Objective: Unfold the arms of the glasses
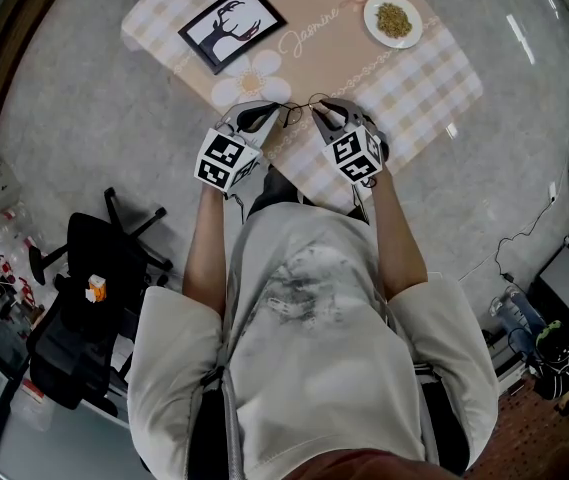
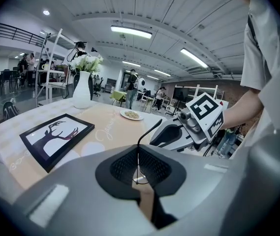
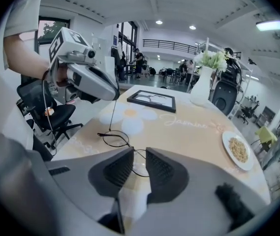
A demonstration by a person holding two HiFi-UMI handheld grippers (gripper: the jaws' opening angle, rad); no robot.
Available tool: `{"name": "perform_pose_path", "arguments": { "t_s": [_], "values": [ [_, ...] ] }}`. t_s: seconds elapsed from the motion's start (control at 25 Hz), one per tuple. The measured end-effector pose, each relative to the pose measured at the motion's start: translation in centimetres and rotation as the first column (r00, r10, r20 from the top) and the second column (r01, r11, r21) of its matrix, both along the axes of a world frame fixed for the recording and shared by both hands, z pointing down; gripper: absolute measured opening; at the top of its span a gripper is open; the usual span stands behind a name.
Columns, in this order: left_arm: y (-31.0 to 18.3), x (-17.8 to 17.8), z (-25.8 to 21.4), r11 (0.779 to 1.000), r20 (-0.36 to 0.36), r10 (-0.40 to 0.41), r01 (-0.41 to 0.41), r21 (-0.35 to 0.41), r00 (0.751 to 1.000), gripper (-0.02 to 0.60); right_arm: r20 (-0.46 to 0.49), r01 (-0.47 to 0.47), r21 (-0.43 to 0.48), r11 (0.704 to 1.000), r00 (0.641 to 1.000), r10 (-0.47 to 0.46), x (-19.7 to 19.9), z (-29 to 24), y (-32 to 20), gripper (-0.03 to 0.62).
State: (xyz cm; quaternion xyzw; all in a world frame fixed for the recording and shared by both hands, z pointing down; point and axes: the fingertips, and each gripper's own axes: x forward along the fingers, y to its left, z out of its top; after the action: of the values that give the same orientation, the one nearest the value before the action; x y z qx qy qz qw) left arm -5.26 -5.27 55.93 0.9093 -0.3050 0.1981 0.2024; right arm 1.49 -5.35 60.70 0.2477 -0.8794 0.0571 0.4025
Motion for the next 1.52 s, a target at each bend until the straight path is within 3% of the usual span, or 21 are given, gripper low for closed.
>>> {"name": "perform_pose_path", "arguments": {
  "t_s": [0.76, 1.2, 1.52],
  "values": [
    [0.2, 0.0, 0.0, 1.0, -0.004, 0.005, -0.005, -0.001, 1.0, 0.015, 0.004, 0.205, 0.016, 0.979, 0.979, -0.205, -4.6, -0.4, 4.0, 0.115],
    [0.1, 0.1, 0.0, 1.0, -0.008, 0.007, -0.007, -0.001, 1.0, 0.015, -0.063, 0.304, 0.03, 0.952, 0.951, -0.301, -6.2, 0.6, 5.3, 0.117],
    [0.3, 0.0, 0.1, 1.0, -0.01, 0.014, -0.014, -0.006, 1.0, 0.015, -0.097, 0.326, 0.036, 0.945, 0.942, -0.321, -6.8, 1.2, 5.3, 0.117]
  ]
}}
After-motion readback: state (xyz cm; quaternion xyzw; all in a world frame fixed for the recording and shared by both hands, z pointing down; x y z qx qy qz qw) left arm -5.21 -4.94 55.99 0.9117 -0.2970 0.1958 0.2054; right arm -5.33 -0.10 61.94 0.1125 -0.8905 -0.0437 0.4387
